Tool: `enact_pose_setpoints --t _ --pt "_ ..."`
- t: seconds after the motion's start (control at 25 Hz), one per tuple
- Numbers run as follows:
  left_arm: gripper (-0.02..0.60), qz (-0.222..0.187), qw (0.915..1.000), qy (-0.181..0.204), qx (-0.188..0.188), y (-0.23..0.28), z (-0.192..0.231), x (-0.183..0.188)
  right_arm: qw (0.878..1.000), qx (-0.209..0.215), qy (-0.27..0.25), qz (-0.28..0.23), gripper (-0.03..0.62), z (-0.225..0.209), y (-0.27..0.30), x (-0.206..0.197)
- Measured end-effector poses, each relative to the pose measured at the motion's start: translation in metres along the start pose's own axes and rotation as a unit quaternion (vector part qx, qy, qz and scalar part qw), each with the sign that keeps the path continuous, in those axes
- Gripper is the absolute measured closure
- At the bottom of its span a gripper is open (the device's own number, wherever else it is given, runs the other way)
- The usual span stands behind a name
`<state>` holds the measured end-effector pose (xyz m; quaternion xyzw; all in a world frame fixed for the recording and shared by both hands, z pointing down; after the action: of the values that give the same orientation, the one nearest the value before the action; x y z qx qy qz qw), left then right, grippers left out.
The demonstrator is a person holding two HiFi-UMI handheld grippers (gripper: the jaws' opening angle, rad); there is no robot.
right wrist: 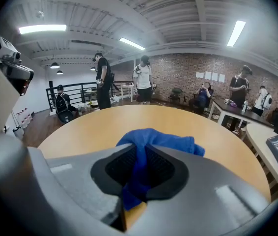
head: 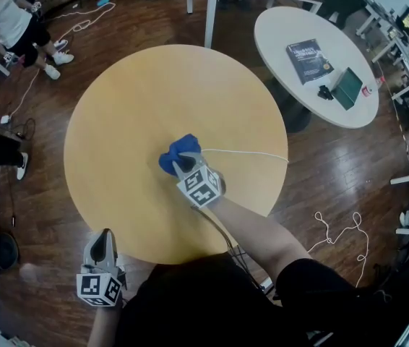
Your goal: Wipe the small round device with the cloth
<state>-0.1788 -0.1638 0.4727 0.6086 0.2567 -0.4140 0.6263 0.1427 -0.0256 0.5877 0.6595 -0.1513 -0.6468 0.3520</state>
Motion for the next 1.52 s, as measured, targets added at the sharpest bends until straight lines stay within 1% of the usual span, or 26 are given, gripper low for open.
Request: enact_pose_setpoints --t 0.12,0.32,0.4,0.52,0.68,0.84,0.92,1.0,1.16,1.32,1.36,1.44,1.52 --pt "0.578 -0.001 1.0000 -0.002 0.001 0.000 -0.002 -0.001 0.999 0.011 0.010 0.030 0.539 0.007 0.007 -0.019" --pt "0.578 0.004 0.9999 -0.005 0.008 -0.006 0.003 -0.004 0.996 0.006 0.047 0.076 0.539 0.010 0.015 -0.057" --pt "0.578 0.006 0.9999 -0.007 0.009 -0.007 0.003 -0.006 0.995 0.008 0.061 0.082 0.539 0.008 0.013 -0.068" --pt "0.578 0.005 0.9999 -0.009 0.008 -0.006 0.002 -0.008 0.995 0.019 0.068 0.063 0.539 0.007 0.004 -0.073" --pt "0.578 0.001 0.9999 -0.010 0.004 -0.003 0.001 -0.007 0.998 0.019 0.060 0.001 0.539 0.005 -0.014 -0.061" --pt "0.578 -0.003 1.0000 -0.008 0.005 -0.003 -0.001 -0.008 0.997 0.007 0.016 -0.071 0.539 0.007 -0.040 -0.033" --pt "0.578 -0.003 1.0000 -0.006 0.004 -0.003 -0.001 -0.007 0.995 -0.007 -0.010 -0.097 0.539 0.005 -0.049 -0.015" --pt "0.578 -0.004 1.0000 -0.003 0.003 -0.003 -0.001 -0.005 0.993 -0.024 -0.023 -0.110 0.539 0.000 -0.052 0.001" --pt "0.578 -0.007 1.0000 -0.002 0.006 -0.007 -0.001 -0.001 0.994 -0.053 -0.016 -0.096 0.539 -0.015 -0.038 0.014" --pt "0.578 -0.006 0.9999 -0.001 0.012 -0.003 -0.001 -0.009 0.998 -0.051 -0.008 -0.045 0.539 -0.023 -0.014 0.000" --pt "0.578 -0.004 0.9999 -0.001 0.011 -0.002 -0.005 -0.006 0.998 -0.050 -0.007 -0.033 0.539 -0.028 -0.015 -0.004" --pt "0.578 0.001 0.9999 -0.004 0.013 -0.010 -0.031 0.019 0.999 -0.043 -0.003 -0.022 0.539 -0.047 -0.035 -0.005" --pt "0.578 0.009 0.9994 -0.008 0.032 -0.022 -0.076 0.055 0.999 -0.021 -0.002 -0.037 0.539 -0.081 -0.060 -0.007"
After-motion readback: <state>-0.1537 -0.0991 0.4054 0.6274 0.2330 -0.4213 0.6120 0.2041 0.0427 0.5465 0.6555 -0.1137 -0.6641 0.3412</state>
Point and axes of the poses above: the fingertips, and each gripper's own axes: y forward along the fingers, z to its left, x out of its top, the point moved 9 cm from there along -y, backward along the fingers, and after that the axes turned 7 degrees about z, right-handed, at the moved point
